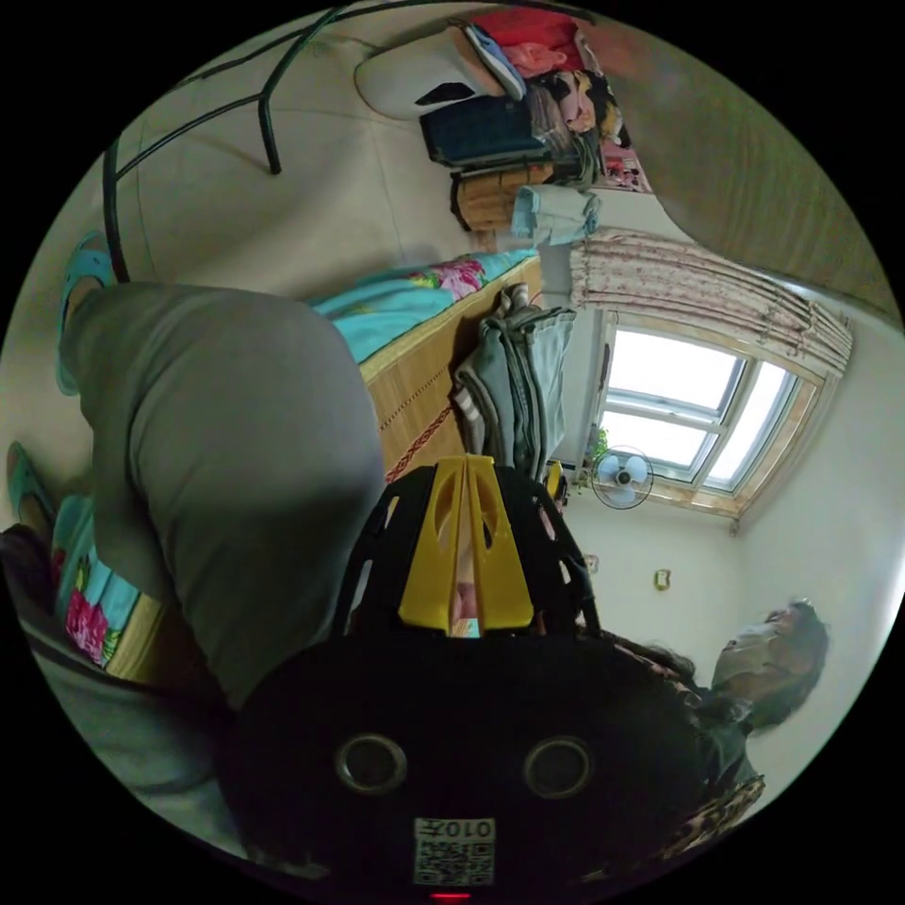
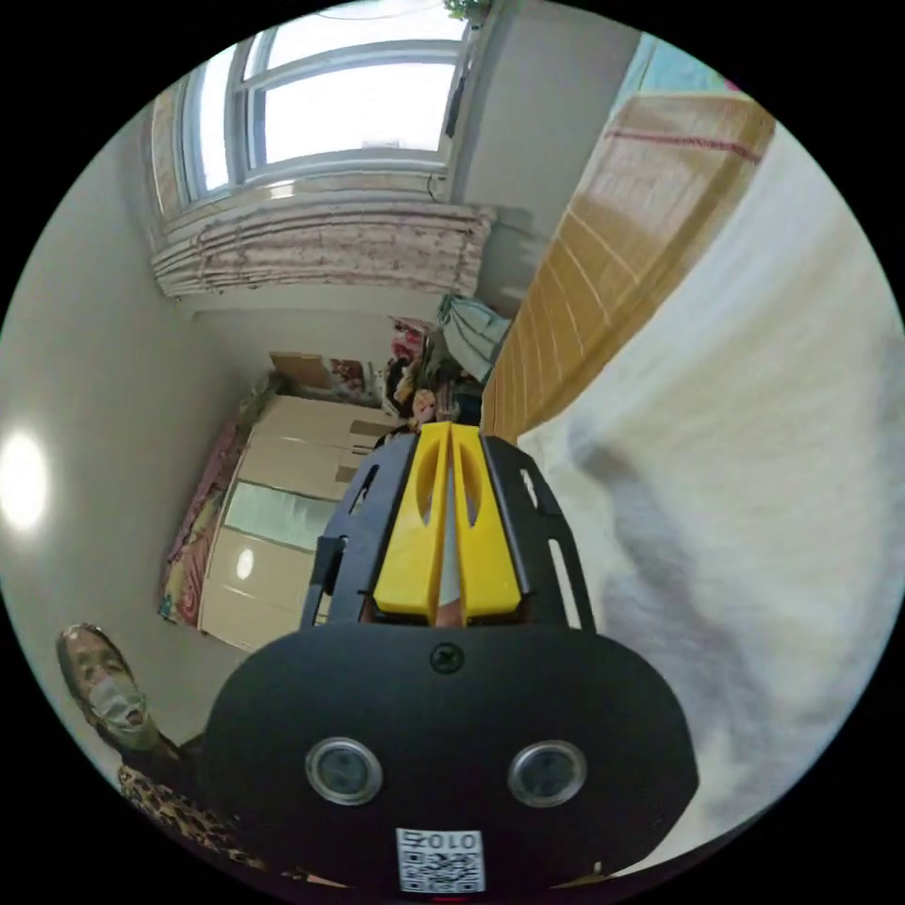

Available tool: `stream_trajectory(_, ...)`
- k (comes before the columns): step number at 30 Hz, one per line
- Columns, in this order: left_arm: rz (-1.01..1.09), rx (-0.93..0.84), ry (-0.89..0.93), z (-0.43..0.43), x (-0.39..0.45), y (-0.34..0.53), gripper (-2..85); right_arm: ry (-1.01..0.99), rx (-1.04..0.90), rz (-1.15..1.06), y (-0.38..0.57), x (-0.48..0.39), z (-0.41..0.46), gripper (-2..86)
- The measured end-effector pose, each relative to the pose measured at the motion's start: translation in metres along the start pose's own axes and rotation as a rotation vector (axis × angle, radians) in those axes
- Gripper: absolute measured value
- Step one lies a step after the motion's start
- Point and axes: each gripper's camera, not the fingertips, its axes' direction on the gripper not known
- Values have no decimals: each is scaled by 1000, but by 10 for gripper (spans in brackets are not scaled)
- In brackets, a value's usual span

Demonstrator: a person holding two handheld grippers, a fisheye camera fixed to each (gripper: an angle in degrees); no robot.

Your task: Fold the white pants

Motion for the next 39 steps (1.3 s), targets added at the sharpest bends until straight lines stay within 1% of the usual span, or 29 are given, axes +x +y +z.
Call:
stream_trajectory(2, 10, -2, 3, -6, 3, -5, -1, 96, 25, 48, -10, 18, -8, 17)
stream_trajectory(3, 17, 0, 1, -7, 5, -6, -1, 237, 15, 118, -16, 42, -9, 17)
stream_trajectory(4, 33, 5, 1, -9, 8, -7, -1, 218, -14, 131, -18, 68, -5, 16)
stream_trajectory(6, 47, 8, 4, -11, 10, -6, 0, 138, 7, 180, -15, 82, -1, 15)
stream_trajectory(7, 42, 6, 6, -11, 7, -4, 0, 213, -9, 150, -12, 76, 11, 16)
stream_trajectory(9, 18, -3, 12, -9, 0, 0, 0, 258, -12, 122, -2, 70, 23, 17)
stream_trajectory(11, -17, -22, 11, -10, -9, 7, -1, 82, 19, 118, 8, 68, 22, 18)
stream_trajectory(12, -14, -20, 7, -12, -9, 10, -1, -34, 58, 53, 15, 68, 17, 18)
stream_trajectory(15, 8, 12, -31, -32, -3, 23, -2, 173, 75, 91, 39, 102, 17, 18)
stream_trajectory(16, 27, 51, -34, -46, 1, 32, -2, 74, 89, 76, 48, 114, 18, 17)
stream_trajectory(19, 144, 191, -8, -92, 22, 71, -2, 65, 71, 73, 71, 110, 32, 18)
stream_trajectory(20, 192, 255, 2, -111, 29, 91, -3, 26, 42, 37, 79, 101, 39, 18)
stream_trajectory(21, 214, 289, 7, -121, 32, 101, -3, -70, -18, -154, 101, 61, 57, 18)
stream_trajectory(22, 263, 354, 23, -140, 38, 124, -3, -64, -136, -398, 135, 4, 84, 19)
stream_trajectory(23, 312, 412, 39, -156, 43, 148, -3, -27, -215, -522, 156, -25, 102, 19)
stream_trajectory(24, 337, 441, 42, -164, 46, 160, -3, 48, -368, -734, 203, -74, 144, 19)
stream_trajectory(25, 383, 499, 37, -177, 52, 184, -3, 41, -491, -889, 249, -109, 188, 20)
stream_trajectory(26, 436, 545, 33, -188, 57, 205, -3, -7, -554, -946, 270, -122, 210, 20)
stream_trajectory(28, 507, 584, 40, -203, 63, 233, -3, -395, -853, -1040, 349, -166, 290, 22)
stream_trajectory(29, 566, 619, 41, -213, 69, 252, -3, -487, -909, -1055, 371, -176, 305, 22)
stream_trajectory(30, 598, 639, 37, -219, 73, 262, -3, -616, -976, -1100, 417, -198, 326, 22)
stream_trajectory(31, 656, 672, 23, -230, 81, 283, -3, -686, -1024, -1172, 465, -221, 339, 23)
stream_trajectory(32, 714, 693, 2, -241, 89, 304, -3, -706, -1038, -1221, 488, -233, 342, 23)
stream_trajectory(33, 747, 706, -15, -247, 94, 315, -2, -732, -1028, -1326, 534, -255, 341, 24)
stream_trajectory(35, 859, 799, -152, -270, 114, 368, -1, -766, -968, -1497, 599, -285, 327, 26)
stream_trajectory(36, 882, 832, -207, -276, 119, 381, -1, -781, -885, -1615, 642, -301, 315, 29)
stream_trajectory(37, 912, 896, -320, -288, 128, 408, 0, -795, -766, -1699, 682, -311, 304, 33)
stream_trajectory(38, 911, 963, -410, -301, 134, 431, 3, -817, -716, -1735, 703, -315, 300, 36)
stream_trajectory(39, 919, 997, -440, -307, 137, 443, 4, -902, -653, -1816, 746, -320, 295, 42)
